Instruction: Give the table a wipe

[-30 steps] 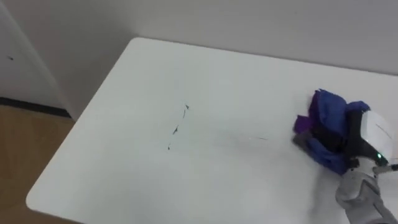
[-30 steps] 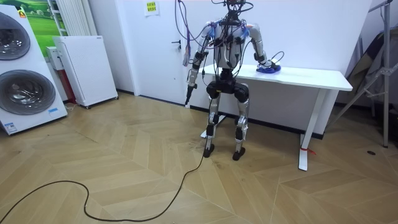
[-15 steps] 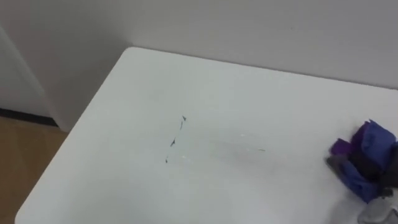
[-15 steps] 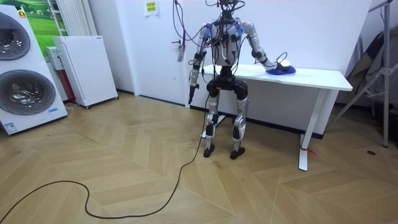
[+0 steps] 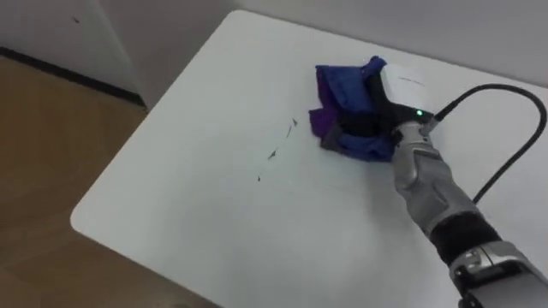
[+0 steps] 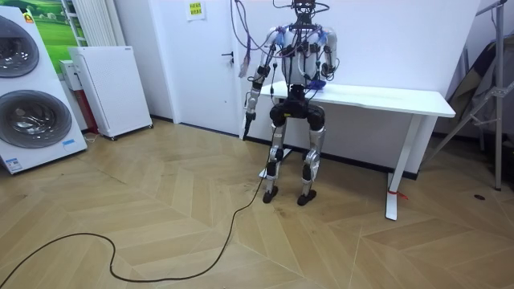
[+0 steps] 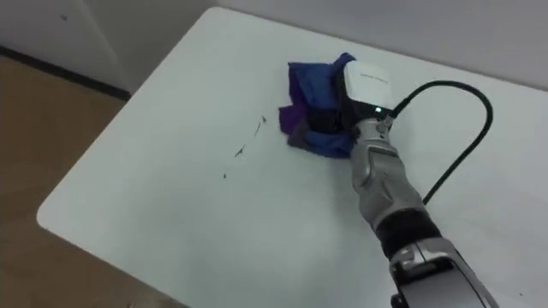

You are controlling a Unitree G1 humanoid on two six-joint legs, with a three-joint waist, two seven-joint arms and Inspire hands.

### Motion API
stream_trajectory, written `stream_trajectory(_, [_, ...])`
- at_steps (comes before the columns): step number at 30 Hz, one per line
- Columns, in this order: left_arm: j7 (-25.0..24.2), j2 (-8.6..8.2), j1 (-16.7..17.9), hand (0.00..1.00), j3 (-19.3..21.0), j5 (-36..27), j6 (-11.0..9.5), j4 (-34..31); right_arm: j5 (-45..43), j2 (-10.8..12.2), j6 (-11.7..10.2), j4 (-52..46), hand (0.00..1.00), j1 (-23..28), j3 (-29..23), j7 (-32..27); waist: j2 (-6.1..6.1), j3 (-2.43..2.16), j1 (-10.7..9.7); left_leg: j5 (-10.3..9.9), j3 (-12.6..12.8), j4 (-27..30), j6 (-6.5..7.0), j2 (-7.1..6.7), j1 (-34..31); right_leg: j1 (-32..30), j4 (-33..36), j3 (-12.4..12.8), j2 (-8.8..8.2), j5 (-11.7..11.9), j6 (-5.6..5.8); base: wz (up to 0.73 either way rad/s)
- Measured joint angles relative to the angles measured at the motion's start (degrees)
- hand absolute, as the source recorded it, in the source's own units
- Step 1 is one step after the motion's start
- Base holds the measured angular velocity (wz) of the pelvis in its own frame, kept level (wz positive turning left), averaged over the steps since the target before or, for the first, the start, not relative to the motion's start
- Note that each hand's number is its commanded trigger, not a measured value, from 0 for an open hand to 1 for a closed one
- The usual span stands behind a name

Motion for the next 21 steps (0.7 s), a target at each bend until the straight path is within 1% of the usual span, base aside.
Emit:
stream_trajectory(1, [0.0,0.05,0.2,0.00,1.8,0.5,-0.1,0.0,1.5,0.0,-2.5,1.1,1.00,2.8,-2.6,-2.1,-0.11,-0.08,-1.9,0.0,0.2,-0.1,0.06,-0.27,0.9,1.6,-0.9,0.2,-0.18,-0.4,0.58,0.70])
stream_trajectory(2, [0.0,0.09,0.9,0.00,3.7,1.2,-0.3,-0.1,2.8,-0.1,-4.4,1.7,1.00,6.3,-6.4,-4.2,-0.18,-0.24,-3.8,0.4,0.8,-0.9,0.59,-0.71,1.9,2.9,-1.4,0.8,-0.46,-0.8,1.19,0.64])
stream_trajectory(3, [0.0,0.13,0.9,0.00,4.9,1.8,-0.5,-0.2,3.5,-0.1,-5.3,1.8,1.00,8.4,-8.4,-5.4,-0.73,-0.57,-4.4,0.6,1.3,-1.7,0.97,-0.85,2.6,3.6,-1.6,1.4,-0.55,-0.9,1.47,0.53])
stream_trajectory(4, [0.0,0.39,1.3,0.00,7.5,3.8,-0.8,-0.4,5.3,-0.7,-6.8,1.9,1.00,13.1,-11.5,-7.8,-1.18,-1.15,-5.5,0.9,2.3,-2.8,1.43,-1.12,3.9,4.9,-2.4,2.4,-0.64,-1.1,1.88,0.23])
stream_trajectory(5, [0.1,0.59,2.1,0.00,10.0,5.7,-0.9,-1.5,7.5,-1.9,-7.7,2.1,1.00,17.2,-14.3,-9.4,-1.87,-1.81,-6.2,0.9,3.3,-3.3,1.54,-1.34,4.8,5.6,-2.4,3.4,-0.83,-1.2,2.27,0.13])
stream_trajectory(6, [0.2,0.74,2.4,0.00,10.6,6.4,-1.0,-1.7,8.7,-2.4,-8.3,2.7,1.00,18.8,-15.8,-10.0,-2.04,-1.93,-6.8,0.7,3.8,-3.4,1.86,-1.37,5.2,6.1,-2.5,3.7,-0.86,-1.2,2.49,0.10])
stream_trajectory(7, [0.3,1.20,2.8,0.00,11.1,6.8,-1.1,-1.7,10.4,-3.1,-9.0,4.4,1.00,21.4,-19.0,-11.2,-2.21,-2.12,-8.7,0.3,3.9,-3.4,2.39,-1.48,6.0,7.6,-3.3,3.9,-0.85,-1.0,2.91,0.00])
stream_trajectory(8, [0.9,1.33,2.5,0.00,12.0,6.9,-1.1,-1.7,12.6,-4.1,-9.2,5.9,1.00,23.2,-21.8,-12.0,-2.21,-2.16,-9.6,-0.1,4.9,-4.0,2.80,-1.51,6.8,8.2,-3.2,4.9,-0.78,-0.9,3.06,-0.08])
stream_trajectory(9, [1.2,1.33,2.6,0.00,12.3,6.9,-1.1,-1.8,13.6,-4.8,-9.2,6.3,1.00,24.1,-22.7,-12.1,-2.14,-2.30,-9.7,-0.4,5.5,-4.0,2.96,-1.47,7.1,8.3,-3.0,5.2,-0.78,-0.8,3.18,-0.32])
stream_trajectory(10, [1.3,1.58,2.7,0.00,12.4,6.8,-1.1,-2.0,15.6,-6.7,-9.6,7.4,1.00,25.9,-23.3,-12.4,-1.95,-2.60,-10.1,-0.7,6.3,-3.9,3.20,-1.41,7.4,8.3,-2.9,5.2,-0.78,-0.5,3.38,-0.34])
stream_trajectory(11, [1.3,1.88,2.6,0.00,12.7,6.9,-1.4,-2.7,17.7,-7.9,-9.6,8.0,1.00,27.2,-24.1,-12.4,-1.96,-2.65,-10.8,-0.8,6.7,-3.9,3.34,-1.48,7.6,8.4,-2.7,5.1,-0.79,-0.4,3.37,-0.26])
stream_trajectory(14, [1.3,1.80,3.2,0.00,13.0,6.9,-1.7,-4.8,20.1,-8.6,-9.6,8.7,1.00,29.8,-28.1,-12.2,-1.94,-2.93,-11.7,-1.0,7.4,-4.0,3.49,-1.54,8.2,8.4,-2.1,5.0,-0.85,-0.4,3.35,-0.19])
stream_trajectory(16, [1.3,1.53,3.2,0.00,12.9,6.9,-1.8,-5.8,20.4,-8.5,-9.5,8.7,1.00,30.5,-29.4,-11.7,-1.96,-2.97,-12.0,-1.0,7.8,-4.2,3.48,-1.51,8.8,8.7,-2.2,5.1,-0.82,-0.4,3.35,-0.12])
stream_trajectory(18, [1.3,1.29,3.0,0.00,12.1,6.8,-1.8,-6.3,20.8,-8.5,-9.2,8.7,1.00,30.3,-29.2,-11.2,-1.78,-3.03,-11.9,-1.1,8.1,-4.6,3.43,-1.45,9.7,9.5,-2.4,5.1,-0.70,-0.4,3.35,-0.11])
stream_trajectory(19, [1.4,1.12,2.7,0.00,10.9,6.6,-1.9,-6.4,20.4,-8.3,-8.4,8.7,1.00,29.7,-29.0,-11.1,-1.66,-3.02,-11.7,-1.1,8.3,-4.9,3.43,-1.44,10.3,9.8,-2.4,5.0,-0.68,-0.4,3.36,-0.14])
stream_trajectory(20, [1.6,0.73,2.7,0.00,9.1,6.2,-1.9,-6.4,19.9,-8.1,-7.0,8.4,1.00,28.7,-28.4,-11.1,-1.38,-2.93,-11.2,-1.1,8.6,-5.0,3.40,-1.40,10.9,10.3,-2.9,5.3,-0.53,-0.3,3.34,-0.18])
stream_trajectory(21, [1.7,0.46,2.8,0.00,8.2,6.1,-1.9,-6.3,19.9,-8.0,-6.1,8.1,1.00,28.0,-28.0,-11.1,-1.14,-2.92,-11.2,-1.2,8.6,-4.9,3.35,-1.32,11.1,10.6,-3.2,5.3,-0.43,0.0,3.30,-0.25])
